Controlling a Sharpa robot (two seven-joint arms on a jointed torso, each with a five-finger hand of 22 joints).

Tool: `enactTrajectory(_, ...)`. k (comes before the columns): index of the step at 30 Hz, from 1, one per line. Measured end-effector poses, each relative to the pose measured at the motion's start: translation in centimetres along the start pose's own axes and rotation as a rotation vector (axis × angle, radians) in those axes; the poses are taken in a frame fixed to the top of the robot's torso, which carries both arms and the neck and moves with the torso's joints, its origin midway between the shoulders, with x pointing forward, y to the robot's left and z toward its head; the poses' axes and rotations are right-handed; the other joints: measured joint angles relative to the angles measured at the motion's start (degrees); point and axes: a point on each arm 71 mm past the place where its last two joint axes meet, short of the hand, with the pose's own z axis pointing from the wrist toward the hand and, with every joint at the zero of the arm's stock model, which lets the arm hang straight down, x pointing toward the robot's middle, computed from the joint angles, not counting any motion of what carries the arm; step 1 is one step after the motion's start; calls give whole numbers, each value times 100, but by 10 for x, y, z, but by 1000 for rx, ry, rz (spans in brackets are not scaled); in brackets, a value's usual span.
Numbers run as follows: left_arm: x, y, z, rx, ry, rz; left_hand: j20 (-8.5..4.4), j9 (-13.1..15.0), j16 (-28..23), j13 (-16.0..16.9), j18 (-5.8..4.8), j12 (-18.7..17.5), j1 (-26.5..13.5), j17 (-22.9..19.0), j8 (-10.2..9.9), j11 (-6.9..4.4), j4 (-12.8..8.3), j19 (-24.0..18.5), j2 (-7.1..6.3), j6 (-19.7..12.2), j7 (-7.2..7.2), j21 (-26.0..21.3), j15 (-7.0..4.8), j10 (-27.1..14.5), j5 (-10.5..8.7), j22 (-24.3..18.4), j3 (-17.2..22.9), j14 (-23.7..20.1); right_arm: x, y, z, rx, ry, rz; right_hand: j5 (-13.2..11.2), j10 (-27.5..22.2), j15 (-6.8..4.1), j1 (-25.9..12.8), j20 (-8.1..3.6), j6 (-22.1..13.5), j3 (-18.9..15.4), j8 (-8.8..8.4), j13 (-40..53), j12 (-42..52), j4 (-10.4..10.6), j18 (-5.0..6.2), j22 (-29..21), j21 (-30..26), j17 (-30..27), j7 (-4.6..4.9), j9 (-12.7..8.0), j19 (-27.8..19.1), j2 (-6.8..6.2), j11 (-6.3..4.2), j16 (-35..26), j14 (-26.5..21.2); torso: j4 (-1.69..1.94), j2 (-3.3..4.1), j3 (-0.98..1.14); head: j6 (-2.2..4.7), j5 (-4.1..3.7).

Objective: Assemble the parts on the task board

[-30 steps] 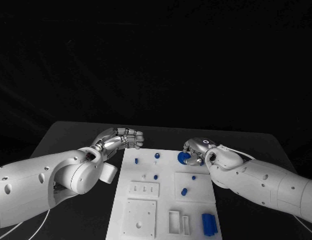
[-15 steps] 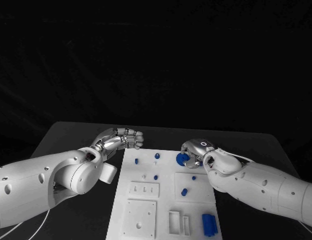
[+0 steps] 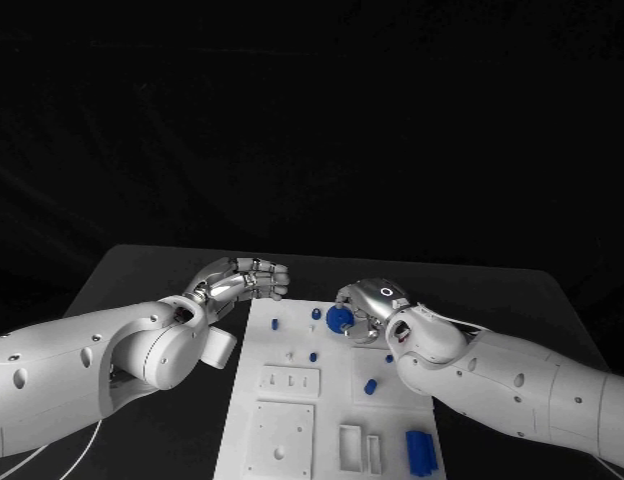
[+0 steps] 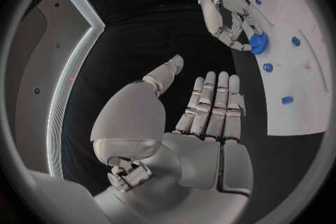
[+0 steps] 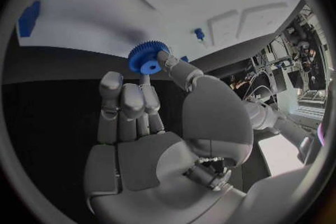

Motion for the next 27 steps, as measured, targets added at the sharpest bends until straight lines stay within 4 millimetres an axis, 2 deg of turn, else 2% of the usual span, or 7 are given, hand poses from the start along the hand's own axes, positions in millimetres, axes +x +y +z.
enactTrajectory(4, 1, 0, 0, 0, 2, 0, 0, 0, 0, 0, 0, 0, 0, 0, 0, 0, 0, 0, 0, 0, 0, 0, 0, 0, 0, 0, 0, 0, -1, 17, 5, -36, -16, 0, 0, 0, -1, -8, -18, 1, 24, 0, 0, 0, 24, 0, 0, 0, 0, -1, 0, 19, -8, 0, 0, 0, 10, 4, -3, 12, 1)
enactTrajectory(14, 2, 0, 1, 1, 4, -1, 0, 0, 0, 0, 0, 0, 0, 0, 0, 0, 0, 0, 0, 0, 0, 0, 0, 0, 0, -1, 0, 0, 0, 43, 14, -77, -36, -6, -17, -1, -1, -15, -17, 10, 46, -2, -1, -1, 46, 0, 0, 0, 5, -10, 0, 19, -15, 0, 0, 1, 25, 12, -15, 10, 0)
enactTrajectory(27, 3, 0, 3, 1, 4, 0, 0, 0, 0, 0, 0, 0, 0, 0, 0, 0, 0, 0, 0, 0, 0, 0, -21, 0, 0, 3, 0, -21, 12, 51, 20, -74, 11, -41, -17, -2, -2, -76, -19, 15, 77, -29, -52, -47, 78, 0, 0, 0, 5, -15, 1, 15, -76, 0, 0, 2, 21, 16, -12, -17, 19)
